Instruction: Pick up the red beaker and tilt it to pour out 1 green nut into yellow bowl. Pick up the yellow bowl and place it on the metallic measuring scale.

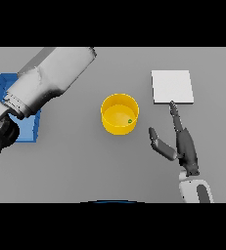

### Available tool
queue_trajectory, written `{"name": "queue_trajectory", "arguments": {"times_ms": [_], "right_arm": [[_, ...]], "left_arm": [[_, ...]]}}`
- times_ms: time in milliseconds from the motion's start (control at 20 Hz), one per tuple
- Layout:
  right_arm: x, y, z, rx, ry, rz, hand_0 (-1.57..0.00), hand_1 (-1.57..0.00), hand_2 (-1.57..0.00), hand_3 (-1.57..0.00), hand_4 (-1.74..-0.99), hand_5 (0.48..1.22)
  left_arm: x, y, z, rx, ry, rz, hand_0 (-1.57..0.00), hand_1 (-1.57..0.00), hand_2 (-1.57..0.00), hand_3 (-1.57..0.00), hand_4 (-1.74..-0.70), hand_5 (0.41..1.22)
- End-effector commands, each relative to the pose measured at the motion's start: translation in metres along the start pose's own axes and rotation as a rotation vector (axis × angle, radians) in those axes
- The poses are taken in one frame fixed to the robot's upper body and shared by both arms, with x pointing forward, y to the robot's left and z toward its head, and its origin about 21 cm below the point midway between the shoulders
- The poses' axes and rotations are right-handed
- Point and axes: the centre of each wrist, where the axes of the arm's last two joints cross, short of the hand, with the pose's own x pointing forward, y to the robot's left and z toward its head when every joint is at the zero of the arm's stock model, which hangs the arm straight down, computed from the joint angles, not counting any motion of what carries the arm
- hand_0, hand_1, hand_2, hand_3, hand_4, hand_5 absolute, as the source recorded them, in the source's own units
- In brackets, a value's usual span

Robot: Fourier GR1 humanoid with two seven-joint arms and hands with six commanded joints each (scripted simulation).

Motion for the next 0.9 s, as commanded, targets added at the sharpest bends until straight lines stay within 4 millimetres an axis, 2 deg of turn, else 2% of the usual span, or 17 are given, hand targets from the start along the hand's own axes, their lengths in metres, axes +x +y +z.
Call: {"name": "queue_trajectory", "arguments": {"times_ms": [0,200,250,400,550,650,850], "right_arm": [[0.002,0.0,-0.002,0.002,-0.015,0.007,0.0,0.0,0.0,0.0,-1.001,0.683],[0.005,0.0,-0.008,-0.013,-0.012,0.003,0.0,0.0,0.0,0.0,-0.999,0.665],[0.003,0.002,-0.005,-0.005,-0.014,-0.017,0.0,0.0,0.0,0.0,-1.004,0.668],[0.001,0.006,-0.006,0.001,-0.01,-0.05,0.0,0.0,0.0,0.0,-1.002,0.666],[0.0,0.005,-0.007,0.002,-0.001,-0.045,0.0,0.0,0.0,0.0,-1.023,0.654],[0.001,0.004,-0.006,0.003,-0.007,-0.026,0.0,0.0,0.0,0.0,-1.044,0.654],[0.004,0.005,-0.008,0.004,-0.01,-0.003,0.0,0.0,0.0,0.0,-1.048,0.652]], "left_arm": [[-0.016,0.002,0.003,-0.011,0.043,0.097,-1.57,-1.57,-1.57,-1.29,-1.73,1.221],[-0.074,-0.029,0.022,-0.01,0.255,0.474,-1.57,-1.57,-1.57,-1.43,-1.74,1.221],[-0.083,-0.041,0.027,-0.005,0.306,0.56,-1.57,-1.57,-1.57,-1.44,-1.74,1.221],[-0.115,-0.095,0.053,0.014,0.493,0.824,-1.57,-1.57,-1.57,-1.45,-1.74,1.221],[-0.118,-0.154,0.075,0.016,0.662,1.034,-1.57,-1.57,-1.57,-1.42,-1.74,1.221],[-0.119,-0.182,0.089,0.013,0.782,1.148,-1.57,-1.57,-1.57,-1.42,-1.74,1.221],[-0.091,-0.242,0.111,0.032,0.942,1.405,-1.57,-1.57,-1.57,-1.46,-1.74,1.221]]}}
